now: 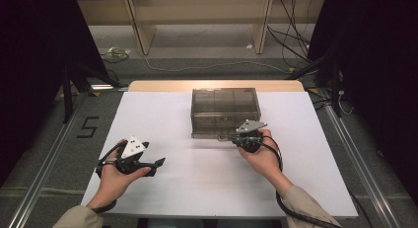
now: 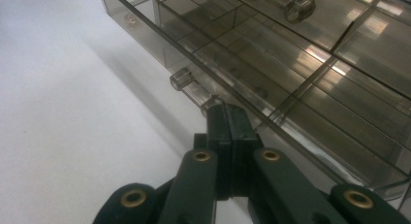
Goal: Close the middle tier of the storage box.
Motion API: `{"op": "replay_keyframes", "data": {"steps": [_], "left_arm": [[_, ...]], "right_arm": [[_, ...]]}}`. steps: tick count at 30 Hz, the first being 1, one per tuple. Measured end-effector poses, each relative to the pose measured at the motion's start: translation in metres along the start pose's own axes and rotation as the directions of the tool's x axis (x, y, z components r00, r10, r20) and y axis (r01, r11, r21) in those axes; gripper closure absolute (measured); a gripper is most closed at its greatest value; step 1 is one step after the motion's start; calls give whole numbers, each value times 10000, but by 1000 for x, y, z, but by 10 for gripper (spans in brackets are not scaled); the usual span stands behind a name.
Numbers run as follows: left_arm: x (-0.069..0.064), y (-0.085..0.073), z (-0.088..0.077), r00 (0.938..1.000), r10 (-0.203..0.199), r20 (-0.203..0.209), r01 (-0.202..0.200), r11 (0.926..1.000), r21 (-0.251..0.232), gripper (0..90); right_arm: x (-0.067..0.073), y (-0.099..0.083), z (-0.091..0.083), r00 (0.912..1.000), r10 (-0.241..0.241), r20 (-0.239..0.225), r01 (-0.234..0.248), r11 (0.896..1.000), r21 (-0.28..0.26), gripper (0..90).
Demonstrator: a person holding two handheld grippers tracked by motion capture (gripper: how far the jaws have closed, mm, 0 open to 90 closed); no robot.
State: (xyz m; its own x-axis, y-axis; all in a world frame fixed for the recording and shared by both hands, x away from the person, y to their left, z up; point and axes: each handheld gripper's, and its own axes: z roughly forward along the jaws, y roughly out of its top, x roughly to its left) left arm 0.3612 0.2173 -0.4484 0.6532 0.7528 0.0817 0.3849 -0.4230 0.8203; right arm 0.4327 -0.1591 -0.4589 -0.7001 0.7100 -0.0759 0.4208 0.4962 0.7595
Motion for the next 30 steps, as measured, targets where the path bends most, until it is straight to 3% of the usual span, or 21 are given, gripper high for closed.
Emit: {"op": "replay_keyframes", "data": {"steps": [30], "left_arm": [[0, 0, 0, 10000, -4, -16, 4, 10000, -4, 196]], "right_arm": [[-4, 6, 3, 9998, 28, 188, -26, 9999, -105, 900]]}}
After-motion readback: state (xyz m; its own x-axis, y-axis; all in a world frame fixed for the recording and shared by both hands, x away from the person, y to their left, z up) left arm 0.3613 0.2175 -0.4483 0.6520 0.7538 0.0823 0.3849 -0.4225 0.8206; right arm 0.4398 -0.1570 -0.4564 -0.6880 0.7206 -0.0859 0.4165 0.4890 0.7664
